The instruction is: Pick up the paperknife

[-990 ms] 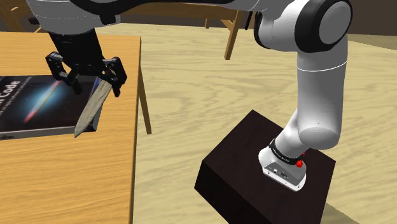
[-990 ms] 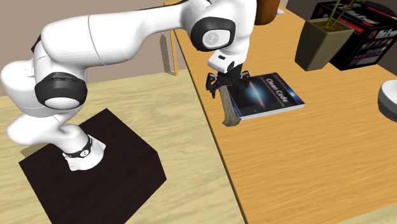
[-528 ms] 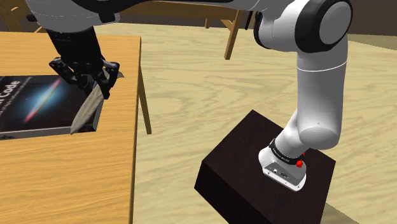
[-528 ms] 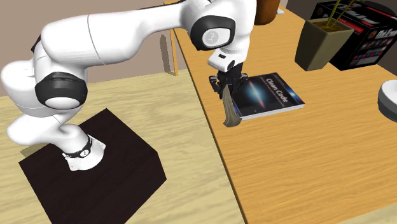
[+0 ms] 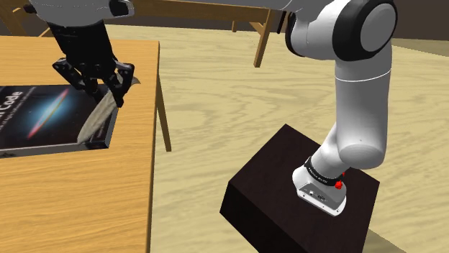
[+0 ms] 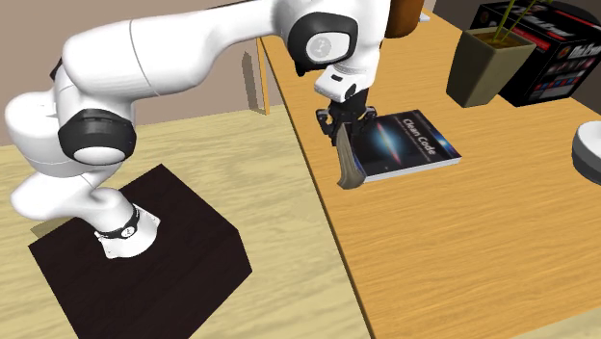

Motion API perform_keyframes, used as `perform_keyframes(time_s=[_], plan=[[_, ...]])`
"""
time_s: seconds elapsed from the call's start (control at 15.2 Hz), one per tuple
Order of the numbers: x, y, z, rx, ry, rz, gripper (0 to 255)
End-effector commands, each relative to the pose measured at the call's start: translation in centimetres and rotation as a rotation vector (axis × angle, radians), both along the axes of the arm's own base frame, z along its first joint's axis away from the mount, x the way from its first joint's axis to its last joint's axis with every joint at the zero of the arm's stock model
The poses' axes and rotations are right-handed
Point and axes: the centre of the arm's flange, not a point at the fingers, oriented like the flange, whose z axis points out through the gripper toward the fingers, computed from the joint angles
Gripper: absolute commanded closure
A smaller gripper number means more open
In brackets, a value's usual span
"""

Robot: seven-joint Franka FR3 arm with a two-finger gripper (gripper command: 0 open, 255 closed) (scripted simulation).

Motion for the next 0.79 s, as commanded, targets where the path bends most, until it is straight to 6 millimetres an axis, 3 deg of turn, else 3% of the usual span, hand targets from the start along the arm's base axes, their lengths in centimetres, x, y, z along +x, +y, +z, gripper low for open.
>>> perform_keyframes(time_s=[0.0, 0.59, 0.73], plan=[[0.0, 0.0, 1.0, -0.001, 0.001, 0.0, 255], [0.0, 0.0, 5.8, -0.001, 0.001, 0.0, 255], [0.0, 0.0, 5.9, -0.001, 0.001, 0.0, 255]])
